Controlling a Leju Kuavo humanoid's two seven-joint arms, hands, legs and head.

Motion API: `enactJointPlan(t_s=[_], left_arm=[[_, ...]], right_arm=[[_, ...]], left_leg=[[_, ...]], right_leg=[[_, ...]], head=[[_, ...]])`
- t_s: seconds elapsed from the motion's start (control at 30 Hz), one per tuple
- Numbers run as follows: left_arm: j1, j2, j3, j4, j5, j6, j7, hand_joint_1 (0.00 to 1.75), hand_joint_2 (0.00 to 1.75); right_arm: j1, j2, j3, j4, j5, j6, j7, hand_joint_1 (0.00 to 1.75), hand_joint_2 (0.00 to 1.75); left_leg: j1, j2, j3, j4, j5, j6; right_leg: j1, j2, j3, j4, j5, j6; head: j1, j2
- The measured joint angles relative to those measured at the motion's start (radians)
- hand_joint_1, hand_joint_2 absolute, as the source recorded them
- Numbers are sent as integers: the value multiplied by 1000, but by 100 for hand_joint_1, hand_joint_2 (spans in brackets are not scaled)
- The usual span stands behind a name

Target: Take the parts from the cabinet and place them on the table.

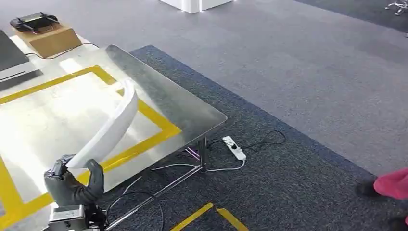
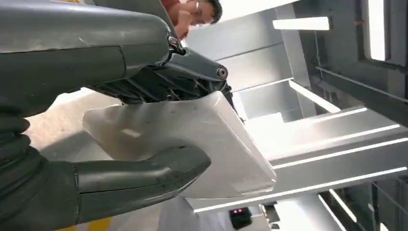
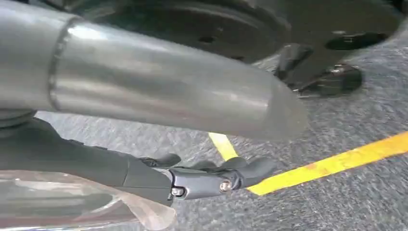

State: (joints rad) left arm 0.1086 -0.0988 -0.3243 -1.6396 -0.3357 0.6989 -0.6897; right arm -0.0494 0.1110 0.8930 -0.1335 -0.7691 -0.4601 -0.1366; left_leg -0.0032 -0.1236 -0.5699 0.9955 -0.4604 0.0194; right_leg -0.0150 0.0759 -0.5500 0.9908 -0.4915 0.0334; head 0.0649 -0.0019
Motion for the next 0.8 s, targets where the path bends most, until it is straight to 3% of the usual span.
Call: enactJointPlan(t_s=[0.03, 0.07, 0.1, 0.13, 0.17, 0.2, 0.23, 0.27, 0.3, 0.37, 0.4, 0.43, 0.47, 0.53, 0.8], left_arm=[[3, 1, 0, 0, 0, 0, 0, 175, 175], [4, 1, 0, 0, 0, 0, 0, 175, 175], [2, 1, 0, 0, 0, 1, 0, 175, 175], [0, 1, 0, 0, 0, 2, 0, 175, 175], [1, 1, -1, 0, 0, 2, 0, 175, 175], [2, 2, -1, 0, 0, 2, 0, 175, 175], [3, 2, -1, 0, 0, 2, 0, 175, 175], [4, 3, -1, 0, 0, 2, 0, 175, 175], [4, 3, -1, 0, 0, 2, 0, 175, 175], [4, 3, -1, 0, -2, -1, 0, 175, 175], [4, 4, -1, 0, -2, -1, 0, 175, 175], [4, 4, -1, 0, -2, -2, 2, 175, 175], [3, 5, -2, 0, -4, -4, 2, 175, 175], [5, 6, -2, 0, -5, -5, 2, 175, 175], [2, 6, -4, 0, -6, 0, 2, 175, 175]], right_arm=[[-1, 0, 0, 0, 0, 0, 0, 0, 0], [-1, 2, 0, 0, 0, 0, 0, 0, 0], [0, 1, 0, 0, 0, 0, 0, 0, 0], [2, 1, 0, 0, 0, 0, 0, 0, 0], [3, 1, 0, 0, 0, 0, 0, 0, 0], [4, 1, 0, 0, 0, 0, 0, 0, 0], [4, 1, 0, 0, 0, 0, 0, 0, 0], [4, 1, 0, 0, 0, 0, 0, 0, 0], [4, 1, 0, 0, 0, 0, 0, 0, 0], [1, 1, 0, 0, 0, 0, 0, 0, 0], [-1, 1, 0, 0, 0, 0, 0, 0, 0], [-5, 1, 0, 0, 0, 0, 0, 0, 0], [-6, 1, 0, 0, -1, 0, 0, 0, 0], [-4, 1, 0, 0, -1, 1, 0, 0, 0], [-3, 1, 0, 0, -3, 1, -3, 0, 0]], left_leg=[[0, -11, -2, -1, 0, -4], [-1, 2, -3, 8, -7, -8], [-6, 59, -17, 38, -30, -17], [-3, 90, -49, 103, -67, -23], [0, 104, -86, 183, -103, -27], [3, 110, -125, 260, -133, -30], [6, 112, -151, 311, -143, -33], [8, 113, -151, 308, -126, -34], [9, 116, -129, 262, -88, -33], [9, 123, -40, 87, 3, -25], [6, 133, -9, 24, 10, -19], [1, 134, 1, 7, -2, -17], [0, 134, -2, 6, -3, -16], [3, 133, -1, -1, 0, -25], [3, 135, 6, -10, 0, -15]], right_leg=[[-1, -12, 2, -2, 0, -5], [-9, -28, 7, -9, 3, -12], [-8, -41, 10, -10, 0, -19], [-6, -57, 12, -10, -2, -25], [-4, -71, 14, -10, -4, -28], [-4, -86, 14, -9, -7, -29], [-3, -102, 15, -9, -9, -30], [-3, -116, 18, -9, -12, -28], [-3, -129, 21, -9, -15, -28], [-3, -137, 35, -9, -22, -19], [-4, -143, 36, -10, -24, -17], [3, -145, 33, -7, -27, -11], [2, -147, 31, -8, -25, -7], [4, -145, 30, -7, -28, -19], [3, -142, 49, -42, -14, 2]], head=[[-1, 0], [0, 0], [-8, 0], [-11, 0], [-11, 0], [-11, 0], [-12, 0], [-12, 0], [-12, 0], [-11, 0], [-11, 0], [-11, 0], [-9, 0], [-8, 0], [-10, 0]])
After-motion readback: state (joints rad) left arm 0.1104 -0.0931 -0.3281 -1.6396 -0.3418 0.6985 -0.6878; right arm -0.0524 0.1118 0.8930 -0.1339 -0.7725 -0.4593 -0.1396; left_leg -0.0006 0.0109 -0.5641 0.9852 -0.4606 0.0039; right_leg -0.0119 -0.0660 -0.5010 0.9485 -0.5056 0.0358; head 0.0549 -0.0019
